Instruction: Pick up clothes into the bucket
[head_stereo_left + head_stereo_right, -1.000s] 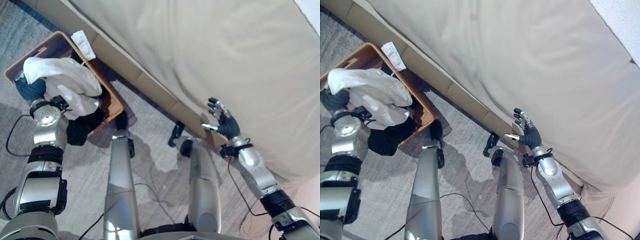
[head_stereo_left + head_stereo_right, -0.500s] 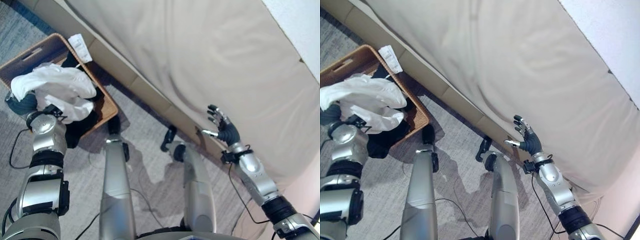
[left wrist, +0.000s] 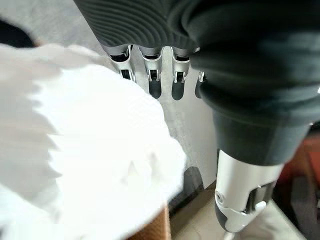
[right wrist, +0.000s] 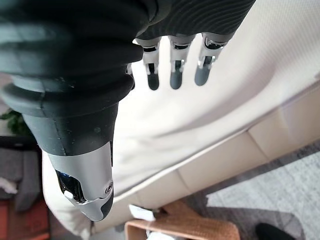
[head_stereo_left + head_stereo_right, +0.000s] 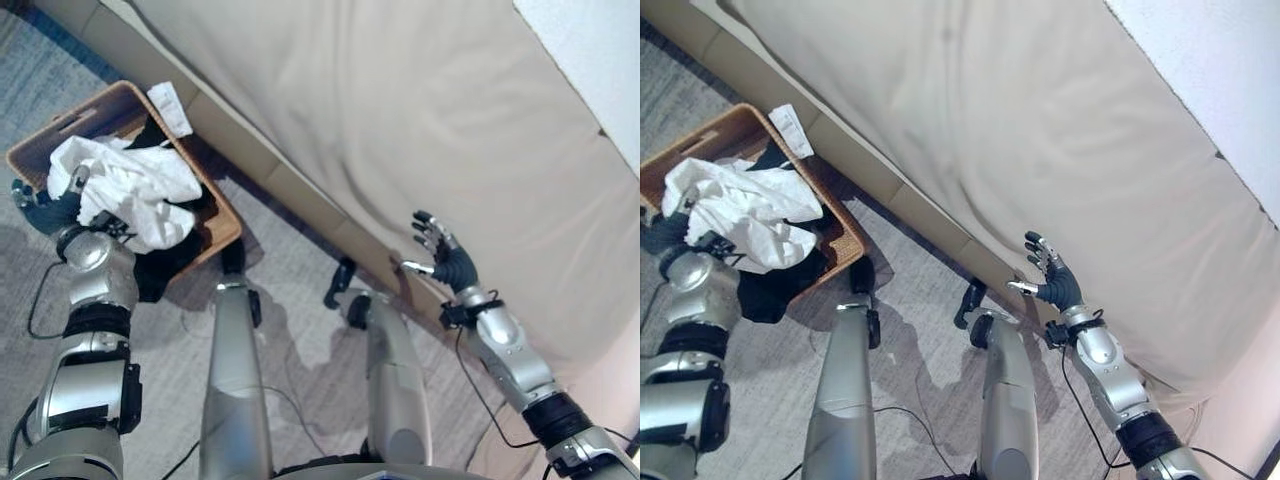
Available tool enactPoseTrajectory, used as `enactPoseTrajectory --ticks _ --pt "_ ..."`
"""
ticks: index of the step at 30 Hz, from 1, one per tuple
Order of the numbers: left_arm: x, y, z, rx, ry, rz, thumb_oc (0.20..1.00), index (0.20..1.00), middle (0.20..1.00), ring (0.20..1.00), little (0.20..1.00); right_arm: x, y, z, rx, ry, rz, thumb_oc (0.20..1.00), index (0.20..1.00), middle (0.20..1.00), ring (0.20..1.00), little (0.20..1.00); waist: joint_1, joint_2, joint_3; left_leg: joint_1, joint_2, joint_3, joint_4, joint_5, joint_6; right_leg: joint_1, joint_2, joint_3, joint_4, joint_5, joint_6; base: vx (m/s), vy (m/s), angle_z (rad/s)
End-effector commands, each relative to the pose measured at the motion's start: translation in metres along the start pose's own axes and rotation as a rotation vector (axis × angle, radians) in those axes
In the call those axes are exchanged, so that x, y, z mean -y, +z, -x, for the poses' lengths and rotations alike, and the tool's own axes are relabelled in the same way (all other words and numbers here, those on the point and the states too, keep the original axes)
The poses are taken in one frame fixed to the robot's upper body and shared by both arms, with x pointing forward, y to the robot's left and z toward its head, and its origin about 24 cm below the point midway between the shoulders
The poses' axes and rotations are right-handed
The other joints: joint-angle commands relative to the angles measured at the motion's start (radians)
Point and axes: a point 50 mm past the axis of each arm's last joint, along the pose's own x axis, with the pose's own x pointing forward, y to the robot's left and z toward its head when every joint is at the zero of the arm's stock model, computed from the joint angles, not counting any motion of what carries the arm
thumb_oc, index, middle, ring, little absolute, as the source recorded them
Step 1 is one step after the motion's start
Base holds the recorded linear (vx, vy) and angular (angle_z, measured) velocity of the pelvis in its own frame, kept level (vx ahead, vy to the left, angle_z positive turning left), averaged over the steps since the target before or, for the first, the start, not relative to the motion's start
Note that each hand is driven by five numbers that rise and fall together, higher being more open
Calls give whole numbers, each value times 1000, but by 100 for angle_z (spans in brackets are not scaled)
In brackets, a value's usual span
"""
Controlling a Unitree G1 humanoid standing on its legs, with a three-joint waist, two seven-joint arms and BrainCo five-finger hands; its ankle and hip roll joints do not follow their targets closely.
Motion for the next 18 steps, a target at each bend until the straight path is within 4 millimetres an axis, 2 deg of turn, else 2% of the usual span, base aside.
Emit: enactPoseTrajectory --ticks 1,5,6,7,10,14,16,18 --pt "-27 -27 5 -95 83 100 1000 1000 1000 1000 1000 0 0 6 1 -3 -23 1000 1000 1000 1000 1000 -13 47 -56 36 3 -32 -60 -20 14 23 -40 57 -60 125 99 0 0 0" --pt "-34 -51 20 -158 79 119 1000 1000 1000 1000 1000 1 0 5 4 -20 -26 1000 1000 1000 1000 1000 -5 48 -56 68 1 -30 -86 -10 13 52 -38 54 -78 130 98 -1 1 1" --pt "-34 -52 20 -159 79 119 1000 1000 1000 1000 1000 1 -1 5 3 -21 -26 1000 1000 1000 1000 1000 -5 49 -55 72 1 -30 -89 -9 13 56 -38 53 -80 131 98 0 0 0" --pt "-36 -61 31 -170 58 163 1000 1000 1000 1000 1000 2 -1 4 9 -39 -31 1000 1000 1000 1000 1000 3 49 -53 95 1 -28 -103 -5 14 73 -36 51 -90 138 98 0 0 0" --pt "-32 -68 48 -160 9 248 1000 1000 1000 1000 1000 1 -1 5 15 -53 -44 1000 1000 1000 1000 1000 14 42 -53 139 0 -27 -133 3 15 117 -34 46 -116 149 100 1 -17 0" --pt "-24 -64 66 -97 -93 296 1000 1000 1000 1000 1000 3 -9 8 -3 -89 -54 1000 1000 1000 1000 1000 32 40 -54 199 -6 -29 -195 28 9 181 -35 24 -160 163 101 7 -39 9" --pt "-26 -65 69 -89 -99 285 1000 1000 1000 1000 1000 3 -10 9 -5 -96 -57 1000 1000 1000 1000 1000 37 40 -53 218 -5 -29 -206 32 8 202 -33 19 -173 166 101 11 -21 7" --pt "-25 -57 80 -17 -186 234 1000 1000 1000 1000 1000 6 -17 11 -28 -118 -59 1000 1000 1000 1000 1000 52 41 -61 281 1 -27 -239 40 6 266 -29 10 -209 175 100 39 -13 2"
